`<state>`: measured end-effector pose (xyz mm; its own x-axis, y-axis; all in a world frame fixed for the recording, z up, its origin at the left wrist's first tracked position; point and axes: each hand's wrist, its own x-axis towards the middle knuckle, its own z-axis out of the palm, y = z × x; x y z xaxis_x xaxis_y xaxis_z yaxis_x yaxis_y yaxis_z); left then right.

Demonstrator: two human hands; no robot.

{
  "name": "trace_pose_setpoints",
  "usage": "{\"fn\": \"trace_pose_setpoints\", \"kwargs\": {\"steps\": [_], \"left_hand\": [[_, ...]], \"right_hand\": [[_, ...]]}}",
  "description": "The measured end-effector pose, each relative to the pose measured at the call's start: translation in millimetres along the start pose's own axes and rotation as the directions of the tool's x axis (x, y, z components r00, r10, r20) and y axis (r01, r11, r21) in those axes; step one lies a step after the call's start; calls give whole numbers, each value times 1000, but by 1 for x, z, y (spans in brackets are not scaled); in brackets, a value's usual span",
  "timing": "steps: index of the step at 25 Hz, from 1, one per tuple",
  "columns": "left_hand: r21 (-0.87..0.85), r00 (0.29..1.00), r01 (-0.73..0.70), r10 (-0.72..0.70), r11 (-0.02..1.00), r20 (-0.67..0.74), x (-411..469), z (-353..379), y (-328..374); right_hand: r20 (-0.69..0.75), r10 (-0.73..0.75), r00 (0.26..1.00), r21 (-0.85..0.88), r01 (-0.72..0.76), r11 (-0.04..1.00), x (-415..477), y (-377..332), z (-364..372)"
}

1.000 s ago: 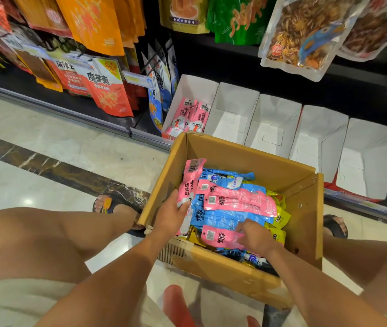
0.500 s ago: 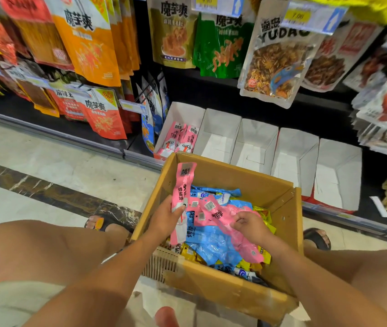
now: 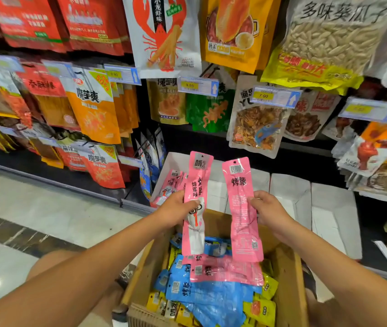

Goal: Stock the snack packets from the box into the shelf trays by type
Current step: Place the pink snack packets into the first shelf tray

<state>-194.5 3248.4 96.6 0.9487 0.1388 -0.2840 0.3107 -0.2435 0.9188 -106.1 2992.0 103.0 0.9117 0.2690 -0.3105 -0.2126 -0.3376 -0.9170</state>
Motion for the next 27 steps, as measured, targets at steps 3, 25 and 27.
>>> {"fn": "trace_pose_setpoints", "kwargs": {"steps": [3,25,27], "left_hand": [[-107,999,49,-49,993,1,19,7,-7],[-381,991,137,-124,914,59,53,41,3],[-338,993,115,-119,934,8,55,40,-1]], "right_hand": [[15,82,997,232,-83,969,8,4,4],[65,-192,979,112,184,977,48,22,72],[68,-196,978,72,191,979,48,24,71]]}}
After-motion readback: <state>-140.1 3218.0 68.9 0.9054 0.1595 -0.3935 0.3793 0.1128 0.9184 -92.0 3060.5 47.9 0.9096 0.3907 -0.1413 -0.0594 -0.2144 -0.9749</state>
